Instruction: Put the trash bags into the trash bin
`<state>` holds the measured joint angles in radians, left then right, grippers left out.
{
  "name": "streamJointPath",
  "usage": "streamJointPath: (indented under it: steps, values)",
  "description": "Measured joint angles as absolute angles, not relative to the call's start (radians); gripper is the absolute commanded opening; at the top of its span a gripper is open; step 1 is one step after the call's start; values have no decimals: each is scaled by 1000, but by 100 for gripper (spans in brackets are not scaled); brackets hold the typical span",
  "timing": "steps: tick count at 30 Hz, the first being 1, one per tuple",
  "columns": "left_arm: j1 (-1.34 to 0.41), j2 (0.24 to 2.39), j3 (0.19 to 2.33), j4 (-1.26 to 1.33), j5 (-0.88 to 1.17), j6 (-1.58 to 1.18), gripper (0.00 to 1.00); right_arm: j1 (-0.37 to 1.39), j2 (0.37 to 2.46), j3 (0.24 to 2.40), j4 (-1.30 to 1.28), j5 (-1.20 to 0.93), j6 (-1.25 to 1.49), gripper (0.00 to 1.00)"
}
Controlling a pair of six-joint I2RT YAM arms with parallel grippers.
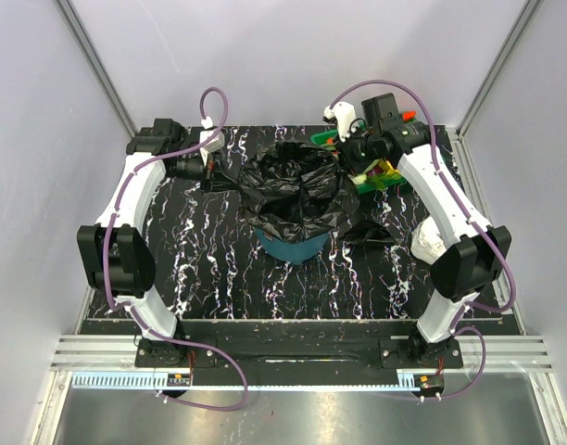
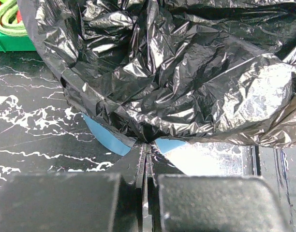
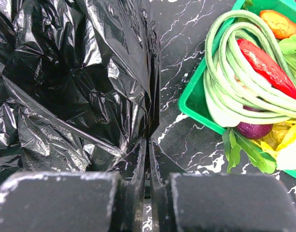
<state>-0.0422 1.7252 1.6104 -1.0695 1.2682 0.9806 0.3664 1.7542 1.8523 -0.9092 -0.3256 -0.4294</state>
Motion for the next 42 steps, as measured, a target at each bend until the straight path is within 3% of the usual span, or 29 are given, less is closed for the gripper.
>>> streamJointPath:
  steps: [10,35,37,40,42]
  values:
    - [-43,1724,1626,-1165,1199,1067,0,366,1704,1747,-863,-290,-430,8]
    - [-84,1723,1459,-963,1065,958,0,366,1691,1531,-691,-252,-422,0]
    - [-86,1723,1459,-955,1056,950,0,365,1690,1520,-679,-244,-419,2]
    - [-87,1723,1458,-941,1048,942,0,350,1689,1512,-673,-239,-392,14]
    - [-87,1723,1458,-938,1047,935,0,319,1687,1515,-673,-255,-362,31]
